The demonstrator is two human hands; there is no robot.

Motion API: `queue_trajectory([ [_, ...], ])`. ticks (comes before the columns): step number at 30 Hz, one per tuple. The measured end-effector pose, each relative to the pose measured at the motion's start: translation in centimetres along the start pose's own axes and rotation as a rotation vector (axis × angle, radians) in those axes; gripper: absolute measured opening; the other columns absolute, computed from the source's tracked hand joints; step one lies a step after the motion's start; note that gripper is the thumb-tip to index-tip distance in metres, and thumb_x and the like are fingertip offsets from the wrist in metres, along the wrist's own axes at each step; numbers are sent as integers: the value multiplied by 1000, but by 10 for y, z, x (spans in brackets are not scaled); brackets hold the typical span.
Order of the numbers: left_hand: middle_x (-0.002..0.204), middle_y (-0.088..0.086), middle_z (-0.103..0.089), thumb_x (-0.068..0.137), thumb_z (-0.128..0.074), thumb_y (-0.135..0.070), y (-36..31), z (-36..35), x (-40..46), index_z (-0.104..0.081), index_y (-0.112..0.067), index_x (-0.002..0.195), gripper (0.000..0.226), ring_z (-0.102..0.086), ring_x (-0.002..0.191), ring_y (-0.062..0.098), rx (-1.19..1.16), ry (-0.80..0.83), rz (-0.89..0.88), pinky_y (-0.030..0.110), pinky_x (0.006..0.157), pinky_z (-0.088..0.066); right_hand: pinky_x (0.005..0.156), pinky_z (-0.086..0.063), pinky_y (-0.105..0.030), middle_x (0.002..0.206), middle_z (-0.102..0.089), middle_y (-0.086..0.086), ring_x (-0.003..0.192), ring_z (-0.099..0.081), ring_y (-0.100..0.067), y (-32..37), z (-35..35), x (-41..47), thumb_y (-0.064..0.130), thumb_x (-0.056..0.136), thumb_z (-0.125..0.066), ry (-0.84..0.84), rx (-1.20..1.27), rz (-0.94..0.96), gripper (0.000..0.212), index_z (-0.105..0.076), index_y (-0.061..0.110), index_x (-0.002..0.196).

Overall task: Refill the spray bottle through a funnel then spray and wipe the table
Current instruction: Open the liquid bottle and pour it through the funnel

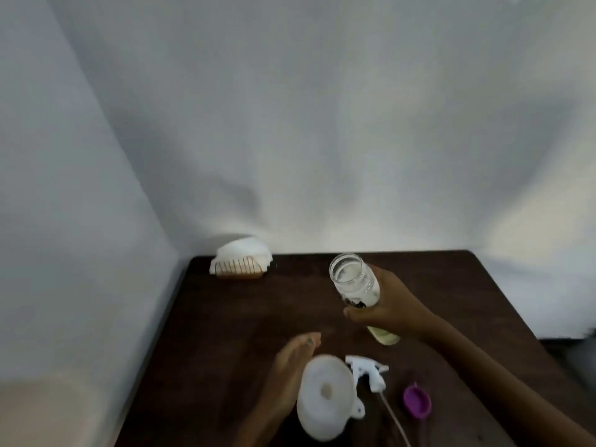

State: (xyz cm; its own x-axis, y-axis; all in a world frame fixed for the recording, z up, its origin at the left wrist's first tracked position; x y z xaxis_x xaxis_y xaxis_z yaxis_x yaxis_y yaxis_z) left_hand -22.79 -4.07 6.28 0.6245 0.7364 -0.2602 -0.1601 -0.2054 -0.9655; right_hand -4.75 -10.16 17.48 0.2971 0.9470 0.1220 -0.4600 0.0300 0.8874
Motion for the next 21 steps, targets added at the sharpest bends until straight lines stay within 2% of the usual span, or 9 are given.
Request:
queue_trajectory([
  [2,110,-8,-66,97,-47,-16,3,0,-8,-64,-23,103,19,-60,109,9,20,6,-2,21,94,-47,66,-51,-29,81,-68,-1,70,-61,-7,-14,-8,-13,14,56,-75,12,-57,-22,38,-61,15,91],
  [4,113,-9,-65,97,-46,-25,5,-3,-12,-64,-23,108,21,-59,110,7,69,35,3,20,95,-46,65,-50,-30,82,-68,-1,71,-62,-9,-25,-13,-23,20,56,-74,21,-141,-39,37,-61,15,90],
  [8,110,-8,-68,87,-39,-39,7,-8,-17,-66,-29,104,33,-61,105,6,129,44,-9,22,91,-46,59,-46,-24,76,-64,7,68,-58,-6,-43,-20,-38,17,58,-80,90,-284,-51,36,-57,19,86],
  [10,105,-8,-68,93,-42,-33,9,-13,-17,-66,-29,99,26,-61,101,6,115,21,-10,22,87,-46,57,-44,-21,74,-61,12,66,-57,-4,-49,-22,-42,17,57,-81,128,-344,-50,39,-53,26,83],
  [12,98,-11,-67,99,-41,-20,10,-16,-18,-65,-28,95,25,-60,94,2,106,-14,-2,15,80,-45,56,-41,-21,72,-59,13,64,-55,-4,-53,-26,-46,18,57,-80,166,-396,-44,42,-48,32,79],
  [14,94,-10,-65,99,-40,-17,11,-17,-18,-65,-22,97,26,-59,90,1,113,-49,-1,8,73,-44,58,-43,-26,74,-60,11,65,-55,-7,-58,-29,-48,20,57,-80,183,-444,-37,40,-48,29,81],
  [17,88,-6,-66,99,-41,-18,13,-19,-18,-66,-10,96,27,-60,83,2,120,-92,-19,10,70,-45,62,-47,-31,81,-63,9,72,-60,-14,-63,-32,-50,21,58,-80,201,-511,-43,39,-55,22,88],
  [21,83,-2,-67,98,-43,-21,16,-22,-21,-66,-6,91,29,-61,77,3,127,-169,-43,16,69,-46,64,-45,-31,80,-61,11,72,-57,-11,-66,-34,-50,21,60,-79,206,-578,-12,38,-54,21,88],
])
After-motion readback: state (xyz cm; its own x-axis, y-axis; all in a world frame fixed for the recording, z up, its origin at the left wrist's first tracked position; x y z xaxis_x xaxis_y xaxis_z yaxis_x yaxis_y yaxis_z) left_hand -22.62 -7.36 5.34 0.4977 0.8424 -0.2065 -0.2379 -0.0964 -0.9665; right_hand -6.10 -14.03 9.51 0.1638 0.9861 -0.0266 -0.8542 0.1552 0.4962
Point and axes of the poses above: each hand's wrist, its own x-axis towards the middle knuckle, its own z-axis out of the back of the hand, y = z × x, the point moved 2 cm from there along x, towards the middle knuckle
